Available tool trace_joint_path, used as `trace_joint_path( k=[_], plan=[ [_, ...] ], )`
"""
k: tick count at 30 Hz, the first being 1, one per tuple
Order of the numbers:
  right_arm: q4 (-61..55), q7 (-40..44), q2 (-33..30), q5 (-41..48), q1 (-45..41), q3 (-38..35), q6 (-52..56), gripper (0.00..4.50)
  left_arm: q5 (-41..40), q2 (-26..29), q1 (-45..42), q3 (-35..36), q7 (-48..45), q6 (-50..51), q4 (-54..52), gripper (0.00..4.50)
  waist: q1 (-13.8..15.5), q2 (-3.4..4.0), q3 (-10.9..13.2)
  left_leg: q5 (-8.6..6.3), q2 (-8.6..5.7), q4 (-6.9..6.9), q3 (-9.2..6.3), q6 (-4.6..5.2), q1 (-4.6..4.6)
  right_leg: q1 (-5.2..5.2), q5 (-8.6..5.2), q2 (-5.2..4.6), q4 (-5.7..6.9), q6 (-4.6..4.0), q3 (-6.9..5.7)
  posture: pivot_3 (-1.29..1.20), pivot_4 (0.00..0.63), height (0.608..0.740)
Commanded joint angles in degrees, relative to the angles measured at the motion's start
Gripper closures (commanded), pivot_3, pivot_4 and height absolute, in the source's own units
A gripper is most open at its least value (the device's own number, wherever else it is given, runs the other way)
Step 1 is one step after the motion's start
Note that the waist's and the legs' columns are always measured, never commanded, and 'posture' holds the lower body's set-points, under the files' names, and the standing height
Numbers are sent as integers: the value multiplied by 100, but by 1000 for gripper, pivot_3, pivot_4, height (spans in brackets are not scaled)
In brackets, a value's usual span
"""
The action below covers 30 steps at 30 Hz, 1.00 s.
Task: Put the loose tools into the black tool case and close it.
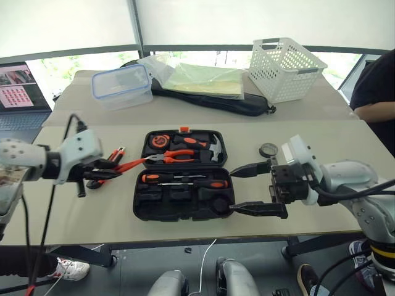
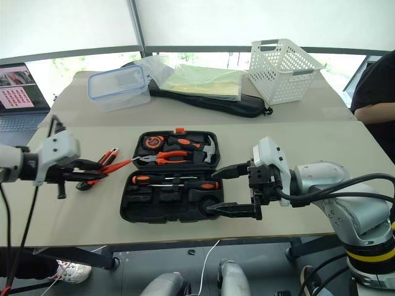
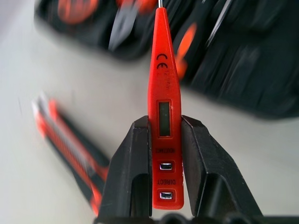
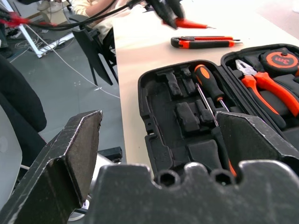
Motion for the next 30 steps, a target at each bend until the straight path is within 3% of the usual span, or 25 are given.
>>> trace_joint_path(
  k=[1, 5, 10, 18, 22, 30],
  plan=[
    [-186, -55, -28, 4, -17, -28, -114, 0, 469, -335, -650, -908, -510, -243, 159, 4072, -21, -3, 1, 0, 1, 3, 2, 0, -5, 0, 1, 2, 1, -1, 3, 0, 150, 740],
    [-288, -199, 1, 79, 58, -79, -66, 0, 1013, -663, -1253, -1625, -863, -435, 665, 4072, -94, -7, 3, 1, 10, 6, 2, 1, -7, -3, 1, 7, 4, -5, 17, 0, 150, 740],
    [-397, -396, 47, 87, 204, -109, -83, 0, 1365, -933, -1594, -2037, -1071, -147, 1077, 4072, -81, -7, 3, 1, 13, 10, 0, 6, -6, -2, 1, 7, 6, -6, 19, 0, 150, 740],
    [-373, -582, 139, 33, 294, -105, -159, 0, 1166, -1106, -1572, -2081, -1270, 826, 785, 4072, -59, -9, 4, -8, 10, 46, 1, 23, -13, -2, 1, 8, 35, -2, 19, 0, 150, 740],
    [-380, -658, 217, 42, 275, -91, -160, 0, 1574, -1202, -1539, -2271, -988, 708, 900, 4072, -39, -9, 4, -9, 9, 60, 0, 23, -14, -2, 1, 7, 35, -2, 22, 0, 150, 740],
    [-378, -751, 296, 134, 218, -123, -108, 0, 1639, -1272, -1491, -2242, -993, 595, 873, 4072, -20, -9, 4, -9, 9, 65, 0, 23, -11, -1, 1, 7, 39, -2, 26, 0, 150, 740]
  ],
)
